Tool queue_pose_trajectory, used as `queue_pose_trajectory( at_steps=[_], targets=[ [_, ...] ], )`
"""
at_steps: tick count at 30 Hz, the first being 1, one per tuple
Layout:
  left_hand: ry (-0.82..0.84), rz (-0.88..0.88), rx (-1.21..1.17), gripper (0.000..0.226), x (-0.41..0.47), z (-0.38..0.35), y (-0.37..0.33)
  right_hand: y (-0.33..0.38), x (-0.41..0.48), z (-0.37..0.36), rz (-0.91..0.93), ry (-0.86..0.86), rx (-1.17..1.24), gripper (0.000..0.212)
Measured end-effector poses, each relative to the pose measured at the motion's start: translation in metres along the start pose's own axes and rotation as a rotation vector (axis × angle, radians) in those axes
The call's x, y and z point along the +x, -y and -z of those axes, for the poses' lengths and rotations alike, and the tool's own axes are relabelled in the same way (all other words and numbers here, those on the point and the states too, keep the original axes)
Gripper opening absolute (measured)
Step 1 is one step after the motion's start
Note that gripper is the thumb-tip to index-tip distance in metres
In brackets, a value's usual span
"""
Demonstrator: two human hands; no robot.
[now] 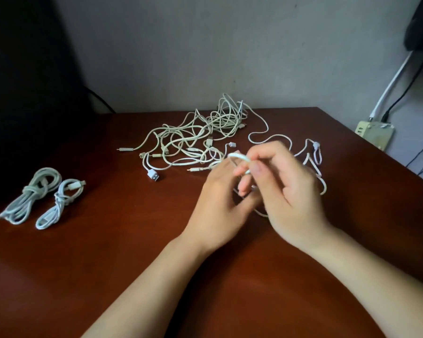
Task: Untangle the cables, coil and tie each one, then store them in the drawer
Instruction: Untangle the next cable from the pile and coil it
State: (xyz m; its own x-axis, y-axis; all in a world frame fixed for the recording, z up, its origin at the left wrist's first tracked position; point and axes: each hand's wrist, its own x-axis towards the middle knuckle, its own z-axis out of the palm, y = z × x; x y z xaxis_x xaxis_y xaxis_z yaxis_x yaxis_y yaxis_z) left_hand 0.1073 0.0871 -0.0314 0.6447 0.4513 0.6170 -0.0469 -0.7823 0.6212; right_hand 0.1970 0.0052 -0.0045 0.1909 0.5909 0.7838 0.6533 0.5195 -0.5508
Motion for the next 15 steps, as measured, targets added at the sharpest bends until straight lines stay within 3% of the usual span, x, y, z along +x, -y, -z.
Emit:
queue_pose_trajectory(
  at_steps=[2,5,9,15],
  targets=[
    [-0.011,0.072,-0.044,0.029,0.0,0.0,0.006,0.0,-0.001,-0.002,0.059,0.043,-0.057,0.012],
    [-0.157,0.189,-0.201,0.026,0.006,0.008,0.011,-0.005,0.003,0.002,0.052,0.046,-0.104,0.019],
    [-0.345,0.36,-0.61,0.027,0.014,0.017,0.01,-0.022,0.006,0.016,-0.049,0.029,-0.294,0.027],
    [-0.479,0.405,-1.112,0.03,0.02,0.039,0.004,-0.037,-0.003,0.011,-0.211,0.355,-0.562,0.044]
  ],
)
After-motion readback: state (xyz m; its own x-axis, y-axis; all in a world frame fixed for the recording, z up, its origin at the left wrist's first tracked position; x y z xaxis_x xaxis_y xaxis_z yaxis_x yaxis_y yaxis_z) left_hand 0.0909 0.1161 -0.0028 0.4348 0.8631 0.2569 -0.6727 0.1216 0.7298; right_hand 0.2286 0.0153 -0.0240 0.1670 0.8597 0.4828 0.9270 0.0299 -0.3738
